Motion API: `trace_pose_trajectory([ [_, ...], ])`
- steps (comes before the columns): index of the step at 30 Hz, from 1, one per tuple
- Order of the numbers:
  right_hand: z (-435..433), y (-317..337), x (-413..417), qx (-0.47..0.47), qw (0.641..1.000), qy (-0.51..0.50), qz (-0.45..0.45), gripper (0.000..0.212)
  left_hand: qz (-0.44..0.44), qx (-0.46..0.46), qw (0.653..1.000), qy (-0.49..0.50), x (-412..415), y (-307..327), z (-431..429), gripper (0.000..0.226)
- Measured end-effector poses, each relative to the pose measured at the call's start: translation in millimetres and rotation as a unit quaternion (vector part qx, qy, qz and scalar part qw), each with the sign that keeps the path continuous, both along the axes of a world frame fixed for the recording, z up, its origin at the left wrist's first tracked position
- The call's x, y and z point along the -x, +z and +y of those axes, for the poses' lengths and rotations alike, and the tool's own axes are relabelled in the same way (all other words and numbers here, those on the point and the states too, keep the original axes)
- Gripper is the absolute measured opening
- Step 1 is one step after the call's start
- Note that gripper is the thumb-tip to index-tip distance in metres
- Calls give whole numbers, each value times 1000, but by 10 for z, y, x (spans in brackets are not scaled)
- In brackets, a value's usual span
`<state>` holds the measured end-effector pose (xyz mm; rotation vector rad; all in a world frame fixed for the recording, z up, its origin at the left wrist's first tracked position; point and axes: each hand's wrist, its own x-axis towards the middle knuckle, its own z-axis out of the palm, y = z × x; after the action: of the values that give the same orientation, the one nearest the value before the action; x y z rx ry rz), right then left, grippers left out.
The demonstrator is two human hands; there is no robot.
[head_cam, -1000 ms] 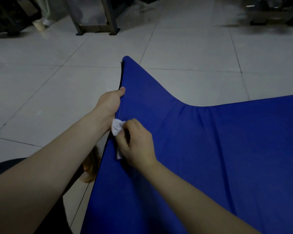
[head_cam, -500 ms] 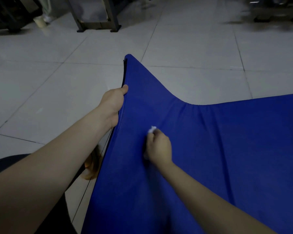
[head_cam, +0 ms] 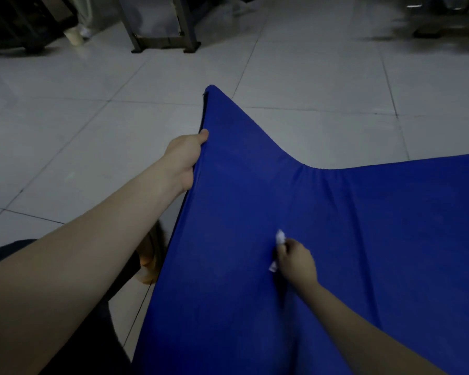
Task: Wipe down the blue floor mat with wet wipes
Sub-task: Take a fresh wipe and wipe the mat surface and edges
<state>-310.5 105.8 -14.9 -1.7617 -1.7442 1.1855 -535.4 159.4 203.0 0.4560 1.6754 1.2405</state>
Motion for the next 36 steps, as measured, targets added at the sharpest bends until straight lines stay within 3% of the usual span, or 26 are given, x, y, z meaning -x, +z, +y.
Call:
trace_pose_trajectory([
  [4,151,-26,-139,59,992,-94,55,80,-8,1,1000,3,-64,192,100,28],
  [8,251,420,-124,72,975,-136,158,63,-7,-1,1000,11,-205,519,270,29],
  [11,326,916,-48,44,966,-154,203,62,-14,-14,1000,-1,-311,830,283,26],
  [15,117,1714,294,-44,962,-87,253,55,-36,-22,999,-2,-248,1039,103,27],
  [20,-519,2446,825,-186,946,38,262,11,-29,-24,999,-4,-114,1033,-128,36],
  [24,-593,2325,908,-212,950,56,223,12,-49,-24,996,-70,-123,877,-278,42],
  [28,-537,2049,935,-212,957,40,194,15,-9,75,972,-224,-143,692,-363,33],
  [33,-416,1841,779,-234,950,38,204,11,82,26,978,-189,-194,630,-251,28],
  [36,-190,1303,525,-183,970,-18,158,23,141,17,978,-152,-123,560,-217,34],
])
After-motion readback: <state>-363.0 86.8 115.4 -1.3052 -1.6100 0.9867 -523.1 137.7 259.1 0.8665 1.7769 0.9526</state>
